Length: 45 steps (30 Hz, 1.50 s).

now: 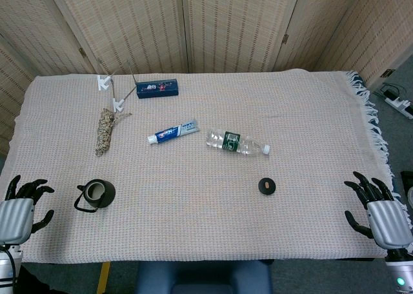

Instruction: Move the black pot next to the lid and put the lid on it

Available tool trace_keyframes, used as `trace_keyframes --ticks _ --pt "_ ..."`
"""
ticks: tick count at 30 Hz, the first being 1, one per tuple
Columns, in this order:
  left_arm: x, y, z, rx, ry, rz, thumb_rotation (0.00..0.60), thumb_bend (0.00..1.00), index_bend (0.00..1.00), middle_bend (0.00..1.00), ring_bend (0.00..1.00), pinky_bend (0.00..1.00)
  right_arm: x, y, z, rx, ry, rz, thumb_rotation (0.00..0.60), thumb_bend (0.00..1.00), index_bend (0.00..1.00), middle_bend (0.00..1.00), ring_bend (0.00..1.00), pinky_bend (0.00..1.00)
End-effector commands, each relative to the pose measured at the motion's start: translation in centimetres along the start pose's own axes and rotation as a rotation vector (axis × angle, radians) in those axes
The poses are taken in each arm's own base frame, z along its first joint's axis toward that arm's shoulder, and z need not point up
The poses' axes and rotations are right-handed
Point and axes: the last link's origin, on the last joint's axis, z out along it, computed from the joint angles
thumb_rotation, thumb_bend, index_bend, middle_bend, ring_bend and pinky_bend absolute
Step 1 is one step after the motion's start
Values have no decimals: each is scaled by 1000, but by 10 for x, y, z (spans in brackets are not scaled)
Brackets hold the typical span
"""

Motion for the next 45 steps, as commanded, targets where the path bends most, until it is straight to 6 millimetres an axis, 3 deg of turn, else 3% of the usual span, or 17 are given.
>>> trace_keyframes --ticks 1,10,18,29,45 --pt "-1 -1 0 2 -1 0 600 247 361 202 212 0 1 -1 1 4 3 -1 600 383 196 119 222 111" --pt "-2 2 -2 -24 -8 0 600 247 361 202 213 0 5 0 0 3 17 -1 600 383 197 119 222 110" --pt "-1 22 1 -149 -2 -17 600 247 360 213 231 36 10 3 -1 9 37 3 600 383 197 119 233 111" --pt "-22 56 1 -301 -111 13 600 204 272 224 234 13 8 6 1 6 30 8 600 383 197 119 233 111" --pt "-55 66 0 -272 -97 53 600 203 297 250 333 145 5 6 1 4 20 18 600 383 197 119 233 112"
